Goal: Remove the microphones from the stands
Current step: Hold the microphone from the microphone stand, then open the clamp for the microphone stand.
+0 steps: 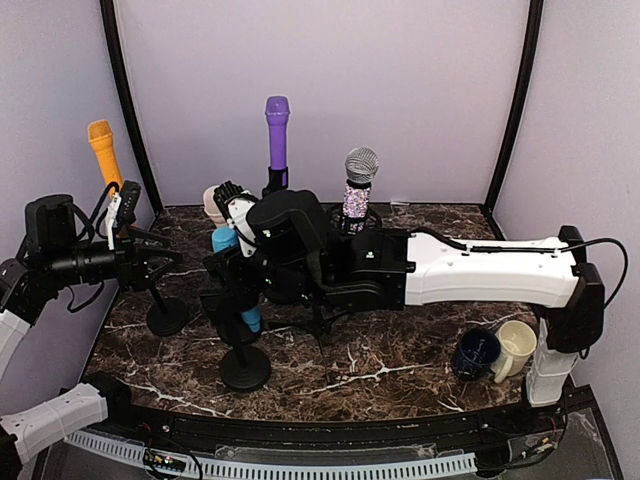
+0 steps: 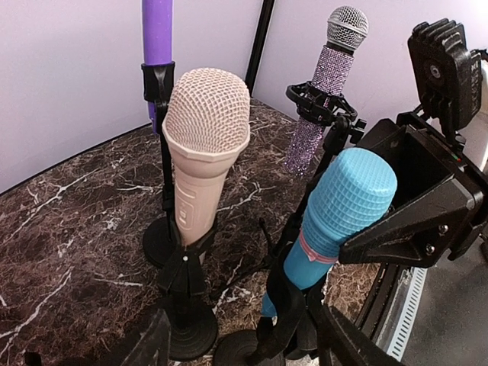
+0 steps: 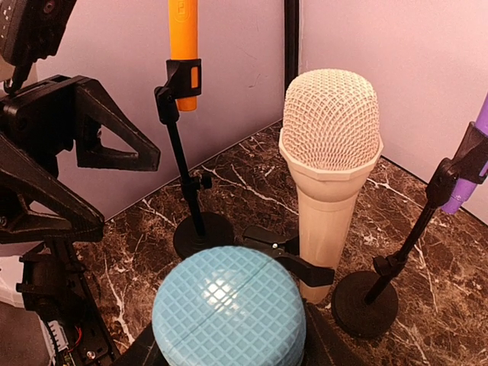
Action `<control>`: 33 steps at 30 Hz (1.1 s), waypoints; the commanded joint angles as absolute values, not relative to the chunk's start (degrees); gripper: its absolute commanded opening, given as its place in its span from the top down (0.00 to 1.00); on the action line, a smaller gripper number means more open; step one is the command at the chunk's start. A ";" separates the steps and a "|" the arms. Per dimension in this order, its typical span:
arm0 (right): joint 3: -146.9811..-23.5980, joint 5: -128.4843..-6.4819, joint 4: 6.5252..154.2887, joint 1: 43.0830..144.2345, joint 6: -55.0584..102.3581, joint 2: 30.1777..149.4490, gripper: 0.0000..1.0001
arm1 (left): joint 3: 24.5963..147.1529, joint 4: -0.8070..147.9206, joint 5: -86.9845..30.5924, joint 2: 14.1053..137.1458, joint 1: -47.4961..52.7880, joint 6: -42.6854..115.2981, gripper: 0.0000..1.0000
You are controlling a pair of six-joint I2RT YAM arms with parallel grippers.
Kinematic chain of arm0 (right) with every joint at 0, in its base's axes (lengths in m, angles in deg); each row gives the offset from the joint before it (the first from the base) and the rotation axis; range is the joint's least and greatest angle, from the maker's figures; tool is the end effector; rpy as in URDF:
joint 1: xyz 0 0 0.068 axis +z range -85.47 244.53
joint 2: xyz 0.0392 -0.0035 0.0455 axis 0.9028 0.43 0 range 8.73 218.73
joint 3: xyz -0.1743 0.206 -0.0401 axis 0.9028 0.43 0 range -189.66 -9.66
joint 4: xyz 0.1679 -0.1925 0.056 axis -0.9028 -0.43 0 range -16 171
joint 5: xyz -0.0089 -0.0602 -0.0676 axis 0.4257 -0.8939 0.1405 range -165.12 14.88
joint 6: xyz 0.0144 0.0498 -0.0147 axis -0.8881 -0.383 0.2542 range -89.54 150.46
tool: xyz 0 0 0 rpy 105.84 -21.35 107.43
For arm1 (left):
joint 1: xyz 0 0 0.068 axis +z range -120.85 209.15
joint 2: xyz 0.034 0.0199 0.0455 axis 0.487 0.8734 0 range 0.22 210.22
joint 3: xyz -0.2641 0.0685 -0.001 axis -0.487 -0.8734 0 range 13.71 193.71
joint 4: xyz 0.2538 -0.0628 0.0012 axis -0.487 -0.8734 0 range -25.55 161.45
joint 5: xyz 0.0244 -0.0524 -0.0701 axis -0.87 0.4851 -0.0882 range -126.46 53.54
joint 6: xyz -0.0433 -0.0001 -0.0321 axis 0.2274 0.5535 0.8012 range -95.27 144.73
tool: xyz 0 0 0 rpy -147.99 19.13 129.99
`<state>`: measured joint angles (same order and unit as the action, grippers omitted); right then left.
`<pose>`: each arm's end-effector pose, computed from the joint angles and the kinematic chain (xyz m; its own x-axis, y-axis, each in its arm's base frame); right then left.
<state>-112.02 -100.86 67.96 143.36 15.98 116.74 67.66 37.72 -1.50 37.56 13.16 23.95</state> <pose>0.1027 0.4404 0.3662 -0.2613 -0.1596 -0.9520 -0.7629 0.6384 0.1023 0.1158 -0.0544 0.3708 -0.2727 0.0898 -0.9579 0.7559 0.6359 -0.1556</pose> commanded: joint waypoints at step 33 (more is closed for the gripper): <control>-113.53 -103.78 71.16 143.66 15.28 117.80 0.90 | 56.38 46.75 -15.93 44.05 -12.39 28.01 0.12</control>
